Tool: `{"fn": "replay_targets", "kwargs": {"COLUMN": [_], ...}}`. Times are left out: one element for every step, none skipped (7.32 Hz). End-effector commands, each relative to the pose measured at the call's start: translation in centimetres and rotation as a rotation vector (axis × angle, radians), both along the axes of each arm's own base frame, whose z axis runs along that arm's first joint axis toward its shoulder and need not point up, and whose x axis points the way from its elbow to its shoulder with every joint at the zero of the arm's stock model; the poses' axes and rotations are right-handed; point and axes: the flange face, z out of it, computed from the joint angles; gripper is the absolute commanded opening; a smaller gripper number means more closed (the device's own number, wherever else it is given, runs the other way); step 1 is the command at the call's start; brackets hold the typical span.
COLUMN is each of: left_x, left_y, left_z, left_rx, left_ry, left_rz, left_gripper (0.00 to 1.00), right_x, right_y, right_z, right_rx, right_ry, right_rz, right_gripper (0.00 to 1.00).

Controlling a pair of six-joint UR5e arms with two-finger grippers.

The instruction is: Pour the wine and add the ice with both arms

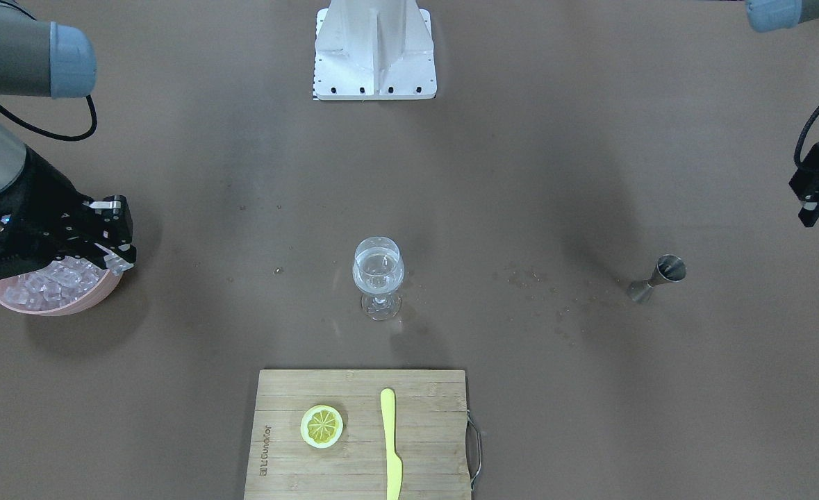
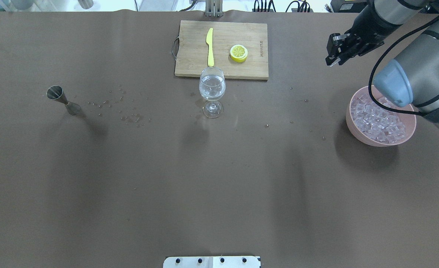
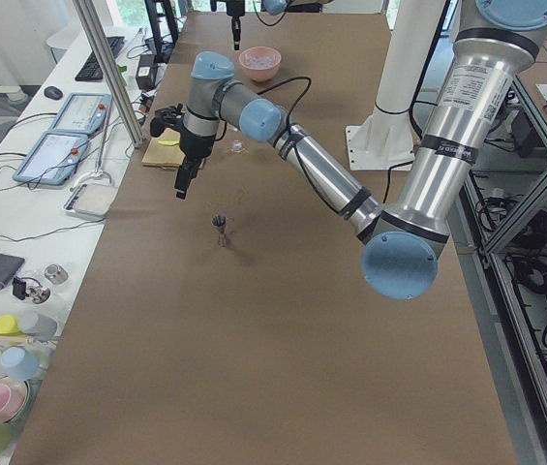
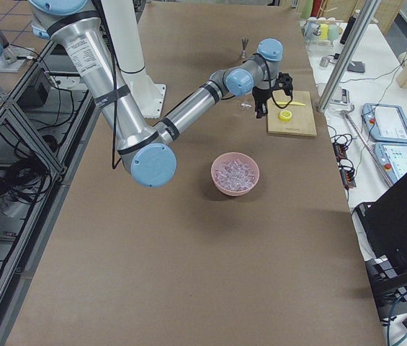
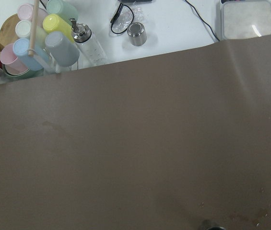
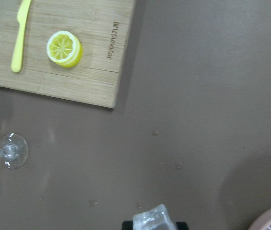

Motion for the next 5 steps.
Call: {"fn": "replay_targets", "kwargs": {"left_x": [-3.4,-5.0,-7.2,-9.6,-9.6], "left_y": [-2.8,-3.7,-4.2,-4.7,-4.8], "left_z": [3.6,5.6,7.5,10.0,12.2], "left_rx": [-0.037,-0.013,-0.005,-0.003,-0.006], "left_ry": [-0.087,-0.127,-0.15,-0.143,-0.129], "left_rz": [0.132,0.225,0.276,0.343,0.414], "left_gripper": [0.98,0.98,0.98,0.98,0.98], "right_x": [-3.7,-5.1,-7.1,-8.4,-9.1], "right_y": [0.7,0.9,0.6,0.4,0.3], "right_z": [-2.0,-3.2,-6.5,-9.8,-12.6], "right_rx": [0.026,0.036,0.03,0.035,0.033], "right_ry": [-0.101,-0.118,-0.137,-0.159,-0.187], "right_rz": [0.058,0.08,0.125,0.166,0.184], "right_gripper": [0.0,0.0,0.0,0.0,0.0]}}
